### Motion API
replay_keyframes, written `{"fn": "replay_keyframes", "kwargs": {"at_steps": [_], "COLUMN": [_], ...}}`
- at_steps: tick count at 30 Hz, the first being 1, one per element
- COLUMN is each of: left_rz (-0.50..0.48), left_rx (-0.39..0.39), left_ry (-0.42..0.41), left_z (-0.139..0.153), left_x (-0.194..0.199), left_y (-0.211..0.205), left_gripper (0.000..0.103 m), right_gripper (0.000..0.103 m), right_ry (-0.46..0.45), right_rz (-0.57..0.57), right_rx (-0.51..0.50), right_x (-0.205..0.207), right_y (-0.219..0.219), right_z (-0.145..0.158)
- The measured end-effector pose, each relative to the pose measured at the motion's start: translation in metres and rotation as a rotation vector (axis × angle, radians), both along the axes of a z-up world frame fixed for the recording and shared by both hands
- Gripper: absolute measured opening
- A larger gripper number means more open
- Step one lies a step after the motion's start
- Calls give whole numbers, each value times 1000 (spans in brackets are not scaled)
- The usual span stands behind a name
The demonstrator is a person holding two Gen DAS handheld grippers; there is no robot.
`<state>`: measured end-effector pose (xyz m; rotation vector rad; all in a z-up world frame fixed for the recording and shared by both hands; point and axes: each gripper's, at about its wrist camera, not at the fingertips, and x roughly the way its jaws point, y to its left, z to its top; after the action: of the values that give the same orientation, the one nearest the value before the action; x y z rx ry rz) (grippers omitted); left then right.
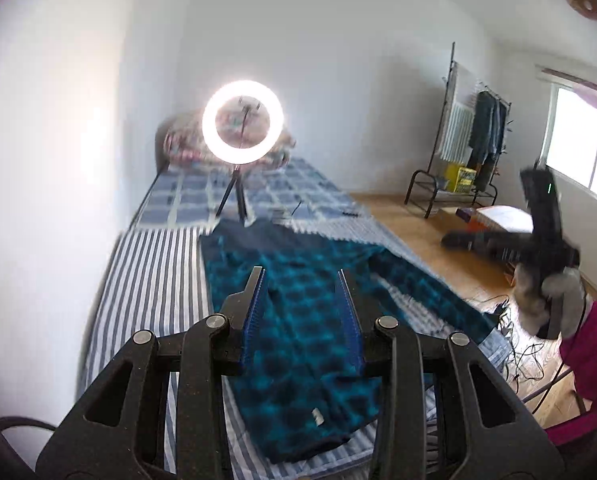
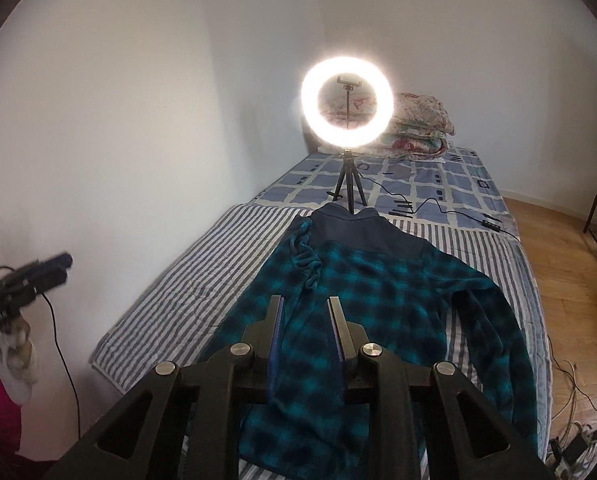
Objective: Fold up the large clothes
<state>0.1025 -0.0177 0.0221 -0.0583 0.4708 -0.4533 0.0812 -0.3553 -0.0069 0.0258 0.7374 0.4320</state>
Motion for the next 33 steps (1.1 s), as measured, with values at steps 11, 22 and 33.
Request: {"fn": "replay_keyframes", "kwargs": {"at_steps": [11,22,33], "left_rz": [-51,-139,-267], "left_rx": [-7,27,-7], "left_ry": [-155,54,302], "left_z": [129,8,-127], "left_x": [-6,10,39], "left_y": [-26,-70,-137], "left_gripper": [36,36,36], "right_gripper": [21,48,49], "right_ry": [-15,81,253], "right_rz": [-79,-272,-526], "right_rx": [-14,-65,-28], "right_x": [-46,-43,-66], "right_y": [-53,-136,-253], "right_z": [11,-45,-129]}}
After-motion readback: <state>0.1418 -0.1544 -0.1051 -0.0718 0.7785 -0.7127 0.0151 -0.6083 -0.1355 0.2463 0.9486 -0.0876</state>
